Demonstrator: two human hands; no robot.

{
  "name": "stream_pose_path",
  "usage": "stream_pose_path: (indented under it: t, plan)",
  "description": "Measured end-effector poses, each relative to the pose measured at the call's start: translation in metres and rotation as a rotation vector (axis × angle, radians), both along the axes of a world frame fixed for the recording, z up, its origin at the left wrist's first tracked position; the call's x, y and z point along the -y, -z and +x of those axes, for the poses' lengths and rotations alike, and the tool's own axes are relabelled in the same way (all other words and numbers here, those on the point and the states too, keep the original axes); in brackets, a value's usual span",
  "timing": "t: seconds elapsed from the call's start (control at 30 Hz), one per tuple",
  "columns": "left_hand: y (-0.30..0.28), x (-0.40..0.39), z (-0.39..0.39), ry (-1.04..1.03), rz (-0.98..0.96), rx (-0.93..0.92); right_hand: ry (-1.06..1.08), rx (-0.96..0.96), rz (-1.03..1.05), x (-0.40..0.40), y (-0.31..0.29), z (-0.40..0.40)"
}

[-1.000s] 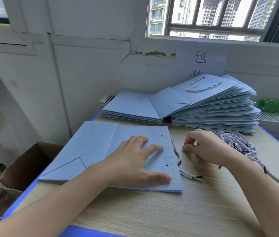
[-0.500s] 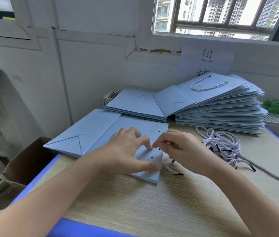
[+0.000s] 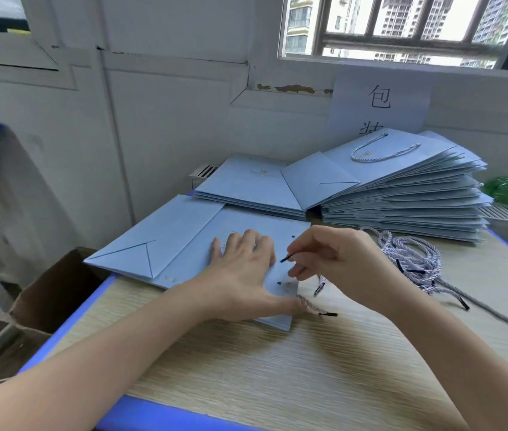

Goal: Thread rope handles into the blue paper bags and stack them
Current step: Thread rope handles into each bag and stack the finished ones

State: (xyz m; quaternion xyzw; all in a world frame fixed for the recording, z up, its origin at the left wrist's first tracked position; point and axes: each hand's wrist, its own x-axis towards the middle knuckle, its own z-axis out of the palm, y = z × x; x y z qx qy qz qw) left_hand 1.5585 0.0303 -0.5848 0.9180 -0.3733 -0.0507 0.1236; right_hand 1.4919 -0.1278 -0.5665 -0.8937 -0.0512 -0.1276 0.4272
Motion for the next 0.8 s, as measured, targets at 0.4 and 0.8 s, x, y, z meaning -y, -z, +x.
stream_pose_path:
  t: [0.4, 0.8]
  plan:
    - [0.003, 0.000, 0.002, 0.013, -0.016, -0.004, -0.065, 0.205, -0.455, -0.007, 0.014, 0.007]
    - [-0.002, 0.000, 0.001, -0.011, -0.088, -0.076, -0.066, 0.085, -0.295, -0.020, 0.015, 0.011]
